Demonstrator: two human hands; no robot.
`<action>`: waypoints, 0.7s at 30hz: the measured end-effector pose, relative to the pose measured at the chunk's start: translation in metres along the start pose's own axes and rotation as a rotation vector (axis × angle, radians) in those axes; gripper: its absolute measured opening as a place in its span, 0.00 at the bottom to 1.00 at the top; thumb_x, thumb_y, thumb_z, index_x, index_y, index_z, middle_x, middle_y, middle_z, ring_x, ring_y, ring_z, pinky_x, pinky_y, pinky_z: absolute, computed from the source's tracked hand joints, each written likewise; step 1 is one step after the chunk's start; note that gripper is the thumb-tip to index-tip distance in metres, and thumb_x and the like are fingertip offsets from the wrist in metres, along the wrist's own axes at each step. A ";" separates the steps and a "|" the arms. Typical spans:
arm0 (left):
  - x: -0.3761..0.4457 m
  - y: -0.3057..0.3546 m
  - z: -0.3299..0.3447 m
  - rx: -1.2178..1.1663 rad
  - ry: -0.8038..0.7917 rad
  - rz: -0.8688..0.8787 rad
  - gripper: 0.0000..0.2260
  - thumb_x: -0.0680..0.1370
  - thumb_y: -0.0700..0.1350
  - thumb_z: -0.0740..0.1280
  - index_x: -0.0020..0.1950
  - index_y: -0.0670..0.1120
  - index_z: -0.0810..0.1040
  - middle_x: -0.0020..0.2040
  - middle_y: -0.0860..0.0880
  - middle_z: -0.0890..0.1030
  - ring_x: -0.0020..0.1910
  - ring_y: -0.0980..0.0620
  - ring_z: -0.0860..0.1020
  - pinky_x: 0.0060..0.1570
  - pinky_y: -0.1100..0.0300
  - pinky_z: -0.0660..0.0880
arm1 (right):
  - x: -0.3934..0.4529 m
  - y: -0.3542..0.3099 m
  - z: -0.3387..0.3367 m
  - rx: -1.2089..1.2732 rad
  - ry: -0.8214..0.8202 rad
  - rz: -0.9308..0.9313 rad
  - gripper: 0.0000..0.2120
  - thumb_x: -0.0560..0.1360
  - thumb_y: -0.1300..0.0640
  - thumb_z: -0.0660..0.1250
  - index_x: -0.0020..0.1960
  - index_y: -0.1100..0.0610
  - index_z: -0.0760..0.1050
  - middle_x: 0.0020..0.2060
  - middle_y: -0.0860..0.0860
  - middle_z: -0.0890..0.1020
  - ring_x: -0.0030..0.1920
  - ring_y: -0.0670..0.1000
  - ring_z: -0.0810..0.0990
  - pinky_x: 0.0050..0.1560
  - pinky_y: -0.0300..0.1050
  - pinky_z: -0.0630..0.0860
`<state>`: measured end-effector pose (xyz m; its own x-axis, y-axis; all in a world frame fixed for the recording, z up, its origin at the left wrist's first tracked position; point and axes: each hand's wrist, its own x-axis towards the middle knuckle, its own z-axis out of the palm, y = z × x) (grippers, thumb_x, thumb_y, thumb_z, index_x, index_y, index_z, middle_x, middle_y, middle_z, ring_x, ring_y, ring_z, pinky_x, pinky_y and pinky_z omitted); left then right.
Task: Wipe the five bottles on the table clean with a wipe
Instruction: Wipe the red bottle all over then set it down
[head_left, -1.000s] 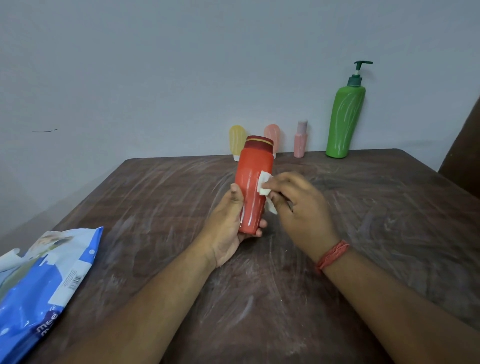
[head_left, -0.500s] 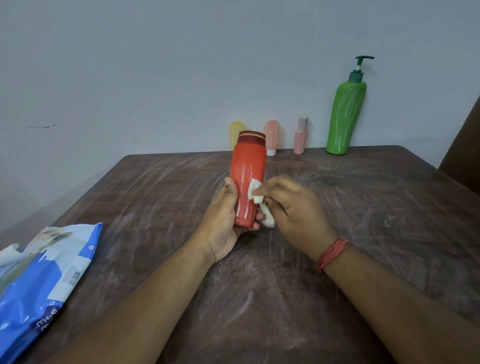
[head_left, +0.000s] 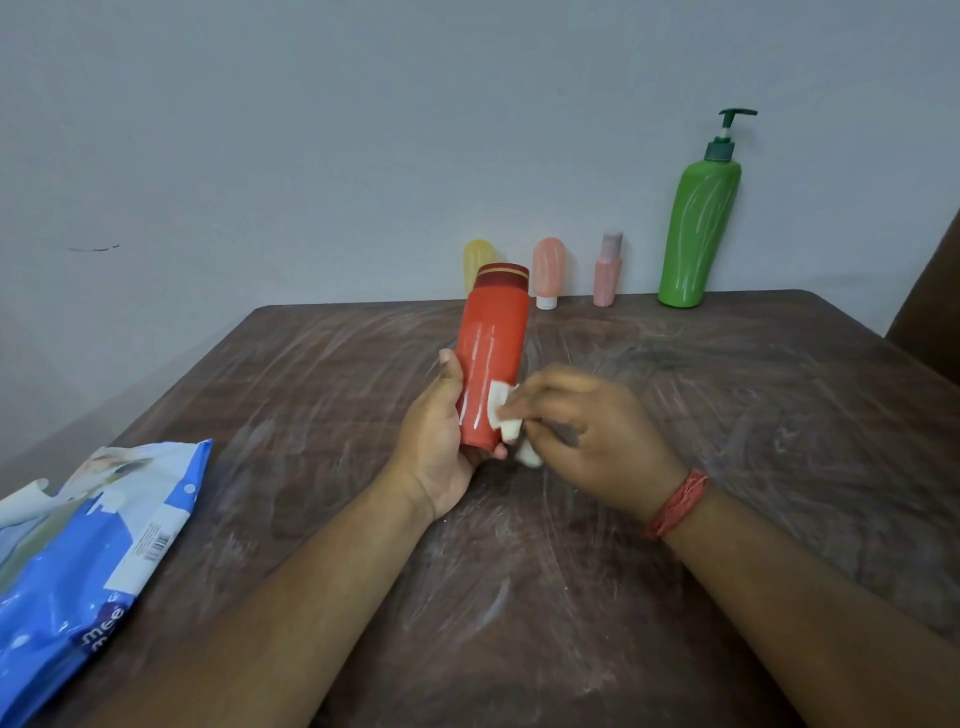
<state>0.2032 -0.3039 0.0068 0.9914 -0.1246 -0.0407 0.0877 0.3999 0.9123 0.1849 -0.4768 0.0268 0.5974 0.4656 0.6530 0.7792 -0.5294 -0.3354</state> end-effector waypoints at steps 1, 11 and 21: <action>0.001 0.000 -0.001 -0.028 0.010 -0.004 0.30 0.82 0.65 0.54 0.65 0.42 0.78 0.42 0.44 0.85 0.34 0.49 0.83 0.25 0.60 0.75 | -0.001 -0.001 0.000 0.009 -0.040 -0.033 0.10 0.75 0.66 0.69 0.54 0.58 0.84 0.52 0.49 0.83 0.54 0.47 0.81 0.54 0.47 0.80; -0.007 -0.003 0.006 0.209 -0.084 0.144 0.27 0.79 0.67 0.54 0.65 0.50 0.74 0.42 0.45 0.84 0.32 0.46 0.80 0.28 0.57 0.75 | 0.002 0.008 0.001 -0.206 0.096 -0.012 0.12 0.77 0.67 0.66 0.58 0.59 0.83 0.56 0.52 0.82 0.58 0.54 0.79 0.59 0.50 0.76; -0.011 -0.008 0.010 0.628 -0.068 0.314 0.39 0.68 0.79 0.58 0.71 0.55 0.68 0.53 0.49 0.83 0.43 0.50 0.85 0.37 0.55 0.82 | 0.008 0.010 0.002 -0.374 0.205 0.016 0.17 0.78 0.65 0.64 0.66 0.61 0.78 0.64 0.55 0.79 0.64 0.56 0.75 0.65 0.50 0.74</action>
<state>0.1903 -0.3146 0.0041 0.9504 -0.1540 0.2703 -0.2951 -0.1711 0.9400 0.1976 -0.4769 0.0268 0.5295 0.3248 0.7836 0.6253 -0.7737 -0.1019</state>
